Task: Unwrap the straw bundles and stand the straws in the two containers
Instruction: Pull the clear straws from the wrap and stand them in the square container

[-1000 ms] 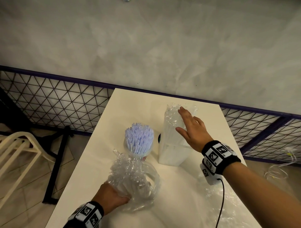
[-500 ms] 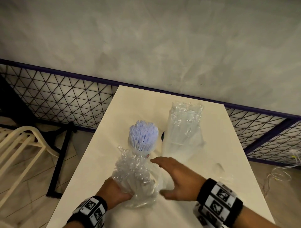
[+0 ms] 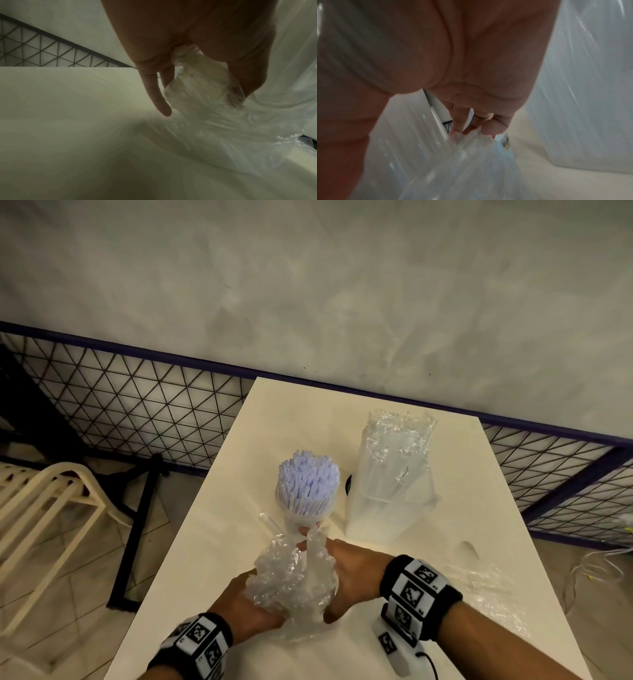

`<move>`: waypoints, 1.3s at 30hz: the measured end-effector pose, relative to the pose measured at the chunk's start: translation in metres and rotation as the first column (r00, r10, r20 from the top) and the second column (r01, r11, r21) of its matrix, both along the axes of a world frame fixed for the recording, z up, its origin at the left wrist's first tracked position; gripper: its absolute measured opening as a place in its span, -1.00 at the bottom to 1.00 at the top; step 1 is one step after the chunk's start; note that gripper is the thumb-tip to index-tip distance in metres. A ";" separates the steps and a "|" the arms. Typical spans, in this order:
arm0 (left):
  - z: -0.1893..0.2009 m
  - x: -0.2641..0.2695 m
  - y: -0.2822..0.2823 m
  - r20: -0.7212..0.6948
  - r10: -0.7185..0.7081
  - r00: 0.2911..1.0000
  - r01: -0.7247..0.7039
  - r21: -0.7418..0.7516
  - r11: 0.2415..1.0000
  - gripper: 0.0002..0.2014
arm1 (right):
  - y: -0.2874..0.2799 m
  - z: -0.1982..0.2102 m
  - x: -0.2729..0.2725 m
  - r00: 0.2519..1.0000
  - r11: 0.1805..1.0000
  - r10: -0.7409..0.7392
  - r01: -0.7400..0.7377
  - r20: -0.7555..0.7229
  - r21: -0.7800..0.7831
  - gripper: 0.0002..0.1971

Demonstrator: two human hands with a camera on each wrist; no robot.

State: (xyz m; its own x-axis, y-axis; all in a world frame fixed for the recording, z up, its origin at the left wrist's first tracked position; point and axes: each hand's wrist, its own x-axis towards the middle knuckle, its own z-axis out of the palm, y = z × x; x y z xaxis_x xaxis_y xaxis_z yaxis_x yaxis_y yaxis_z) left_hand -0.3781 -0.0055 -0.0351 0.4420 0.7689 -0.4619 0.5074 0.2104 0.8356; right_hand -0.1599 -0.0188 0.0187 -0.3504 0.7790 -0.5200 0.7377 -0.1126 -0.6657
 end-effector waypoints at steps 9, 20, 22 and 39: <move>-0.016 -0.002 0.003 -0.029 -0.005 1.000 0.005 0.000 1.000 -0.58 | 0.003 -0.001 -0.003 0.987 0.989 -0.148 0.148 -0.065 0.002 -0.12; -0.034 -0.008 0.008 -0.055 -0.061 0.997 0.065 0.075 0.995 -0.65 | -0.010 -0.012 -0.010 0.906 0.906 -0.364 0.398 -0.218 0.142 -0.75; -0.037 -0.008 0.009 -0.046 -0.053 0.998 0.056 0.077 0.995 -0.67 | -0.012 -0.014 -0.010 0.861 0.864 -0.427 0.479 -0.277 0.158 -0.73; -0.054 -0.001 0.019 0.050 0.008 0.999 -0.011 0.054 0.998 -0.40 | 0.009 0.107 0.023 0.497 0.586 -0.342 0.777 -0.798 0.232 -0.76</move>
